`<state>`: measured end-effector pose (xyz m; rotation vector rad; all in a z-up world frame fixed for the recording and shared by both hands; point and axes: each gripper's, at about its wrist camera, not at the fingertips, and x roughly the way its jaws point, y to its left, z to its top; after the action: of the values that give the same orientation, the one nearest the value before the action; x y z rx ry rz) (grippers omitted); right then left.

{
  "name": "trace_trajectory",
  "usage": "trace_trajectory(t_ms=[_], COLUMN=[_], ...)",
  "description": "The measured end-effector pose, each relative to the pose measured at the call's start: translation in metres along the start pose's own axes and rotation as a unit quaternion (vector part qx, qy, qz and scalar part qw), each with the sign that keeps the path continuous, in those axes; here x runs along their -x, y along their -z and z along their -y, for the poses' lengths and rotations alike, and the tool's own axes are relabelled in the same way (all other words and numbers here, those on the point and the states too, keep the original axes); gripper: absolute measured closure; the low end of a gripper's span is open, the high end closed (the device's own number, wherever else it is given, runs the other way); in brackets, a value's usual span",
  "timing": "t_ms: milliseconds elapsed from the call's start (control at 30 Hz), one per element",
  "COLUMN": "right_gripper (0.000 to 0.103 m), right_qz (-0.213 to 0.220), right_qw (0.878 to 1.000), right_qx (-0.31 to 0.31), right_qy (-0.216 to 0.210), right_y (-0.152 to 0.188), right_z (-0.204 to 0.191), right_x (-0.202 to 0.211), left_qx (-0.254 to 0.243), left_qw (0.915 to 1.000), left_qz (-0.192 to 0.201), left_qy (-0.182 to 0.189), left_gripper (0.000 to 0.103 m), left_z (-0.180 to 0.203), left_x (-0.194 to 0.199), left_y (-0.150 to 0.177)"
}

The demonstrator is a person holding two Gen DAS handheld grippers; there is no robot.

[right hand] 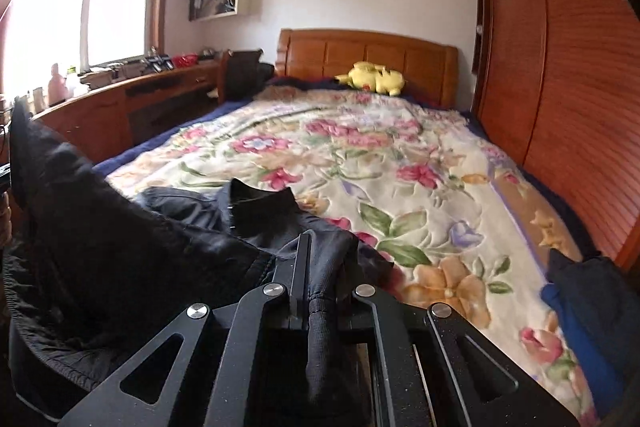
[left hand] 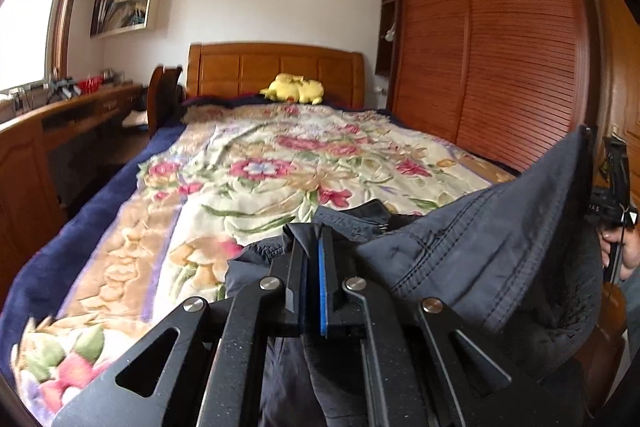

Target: Fold large clothes

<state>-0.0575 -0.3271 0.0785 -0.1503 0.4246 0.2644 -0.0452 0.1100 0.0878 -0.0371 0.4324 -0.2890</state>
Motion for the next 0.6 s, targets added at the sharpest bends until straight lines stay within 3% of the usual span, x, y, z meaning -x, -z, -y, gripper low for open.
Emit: trace_trajectory(t_ms=[300, 600], right_gripper=[0.097, 0.097], right_qz=[-0.033, -0.032], right_qw=[0.998, 0.998], right_qx=[-0.052, -0.043], right_qy=[-0.022, -0.014], right_y=[-0.042, -0.082], right_z=[0.035, 0.038], right_x=[-0.125, -0.198], left_qx=[0.008, 0.0], left_qw=[0.9983, 0.9969], left_qz=[-0.053, -0.074], left_qy=[-0.022, -0.026], left_gripper=[0.099, 0.099], left_z=[-0.026, -0.044], left_x=[-0.102, -0.158], left_y=[-0.012, -0.041])
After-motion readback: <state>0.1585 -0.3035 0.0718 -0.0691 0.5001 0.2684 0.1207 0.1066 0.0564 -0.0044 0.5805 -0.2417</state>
